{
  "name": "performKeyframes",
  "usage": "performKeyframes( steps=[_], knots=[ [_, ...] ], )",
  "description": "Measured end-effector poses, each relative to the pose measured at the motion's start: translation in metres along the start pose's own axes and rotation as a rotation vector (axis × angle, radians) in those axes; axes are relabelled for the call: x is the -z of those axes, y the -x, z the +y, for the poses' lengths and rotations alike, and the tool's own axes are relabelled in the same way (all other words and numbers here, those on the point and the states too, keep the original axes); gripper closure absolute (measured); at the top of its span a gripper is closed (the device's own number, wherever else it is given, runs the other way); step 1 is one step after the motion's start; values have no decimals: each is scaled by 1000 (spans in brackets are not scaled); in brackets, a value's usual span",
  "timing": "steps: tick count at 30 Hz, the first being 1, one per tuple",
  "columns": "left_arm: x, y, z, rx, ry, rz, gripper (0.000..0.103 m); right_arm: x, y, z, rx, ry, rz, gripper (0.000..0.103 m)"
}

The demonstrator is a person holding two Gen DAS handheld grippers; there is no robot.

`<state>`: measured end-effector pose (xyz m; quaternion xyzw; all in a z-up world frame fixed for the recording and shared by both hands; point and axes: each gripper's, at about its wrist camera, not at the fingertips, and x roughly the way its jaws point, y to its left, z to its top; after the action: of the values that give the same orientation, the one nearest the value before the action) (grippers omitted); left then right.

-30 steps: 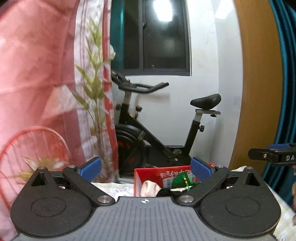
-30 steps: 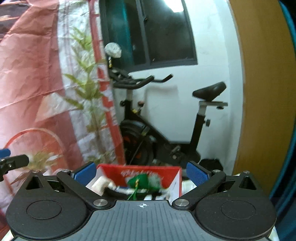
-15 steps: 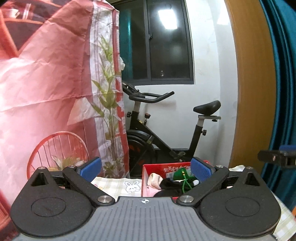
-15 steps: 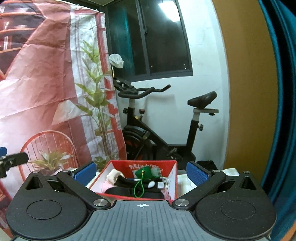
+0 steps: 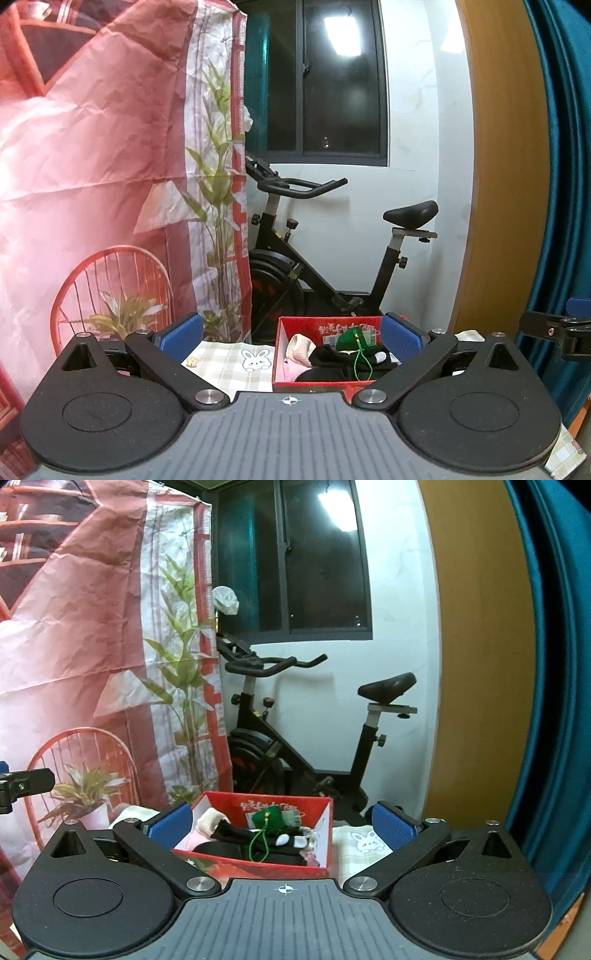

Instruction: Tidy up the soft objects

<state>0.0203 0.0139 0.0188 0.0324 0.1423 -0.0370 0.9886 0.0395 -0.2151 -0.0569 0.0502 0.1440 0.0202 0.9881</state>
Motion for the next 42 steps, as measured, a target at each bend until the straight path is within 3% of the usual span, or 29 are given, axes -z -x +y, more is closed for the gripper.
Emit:
performKeyframes(
  steps=[42],
  knots=[
    [5, 0, 1, -26, 20, 22, 0, 3, -2, 1, 28, -7, 3, 0]
  ],
)
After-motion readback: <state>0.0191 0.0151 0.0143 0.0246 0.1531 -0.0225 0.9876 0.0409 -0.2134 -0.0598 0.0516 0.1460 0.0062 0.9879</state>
